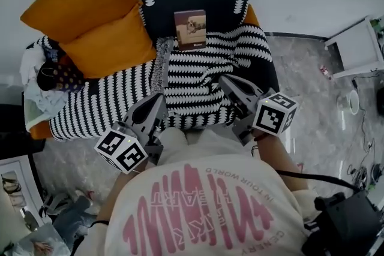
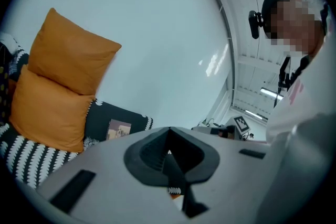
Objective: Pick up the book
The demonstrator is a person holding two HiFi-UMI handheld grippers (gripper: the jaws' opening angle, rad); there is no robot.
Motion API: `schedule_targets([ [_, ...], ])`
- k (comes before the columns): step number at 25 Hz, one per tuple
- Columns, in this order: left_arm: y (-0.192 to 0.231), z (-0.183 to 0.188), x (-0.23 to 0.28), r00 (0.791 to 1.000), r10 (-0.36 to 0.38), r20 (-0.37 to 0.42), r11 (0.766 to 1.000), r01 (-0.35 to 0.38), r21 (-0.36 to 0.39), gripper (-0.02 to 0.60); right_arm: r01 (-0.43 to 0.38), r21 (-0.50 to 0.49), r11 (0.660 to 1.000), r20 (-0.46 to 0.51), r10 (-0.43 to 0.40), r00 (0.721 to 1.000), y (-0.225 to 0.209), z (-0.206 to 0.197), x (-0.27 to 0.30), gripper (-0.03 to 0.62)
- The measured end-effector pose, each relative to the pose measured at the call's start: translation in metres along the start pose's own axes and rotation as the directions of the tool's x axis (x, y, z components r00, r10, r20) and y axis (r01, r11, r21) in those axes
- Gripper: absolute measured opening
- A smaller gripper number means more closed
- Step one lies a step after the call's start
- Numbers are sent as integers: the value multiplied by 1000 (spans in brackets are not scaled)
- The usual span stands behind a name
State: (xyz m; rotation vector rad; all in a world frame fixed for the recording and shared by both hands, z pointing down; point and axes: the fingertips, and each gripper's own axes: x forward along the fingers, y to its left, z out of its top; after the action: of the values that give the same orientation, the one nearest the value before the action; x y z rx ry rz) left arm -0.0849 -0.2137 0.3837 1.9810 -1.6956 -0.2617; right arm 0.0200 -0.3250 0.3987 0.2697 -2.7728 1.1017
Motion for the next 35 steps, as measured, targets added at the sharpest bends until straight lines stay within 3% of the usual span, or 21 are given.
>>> schedule_targets([
  [6,18,-4,-2,1000,24,-8,999,-24,-31,6,-19,32,999,-43,20,999,-5,-15,32,6],
  [14,51,18,7,999,-21,-50,999,19,-33,8,5,88,996,-45,-1,999,-3,-15,69,6],
  [18,78,36,15,996,-43,-72,999,42,-22,6,38,104,994,-37,-34,999,-5,-12,90,6],
  [23,104,42,31,992,-75,-100,997,72,-35,6,105,47,993,-74,-102,992,-14,-19,104,6],
  [28,112,44,52,989,-95,-114,995,90,-47,6,133,89,987,-91,-125,988,-28,-23,110,8],
  [31,113,44,60,990,-77,-121,996,73,-43,6,133,117,984,-105,-121,987,-44,-24,111,7],
  [35,119,44,67,994,24,-104,999,-27,-32,6,67,164,984,-111,-49,993,-66,-12,120,7],
])
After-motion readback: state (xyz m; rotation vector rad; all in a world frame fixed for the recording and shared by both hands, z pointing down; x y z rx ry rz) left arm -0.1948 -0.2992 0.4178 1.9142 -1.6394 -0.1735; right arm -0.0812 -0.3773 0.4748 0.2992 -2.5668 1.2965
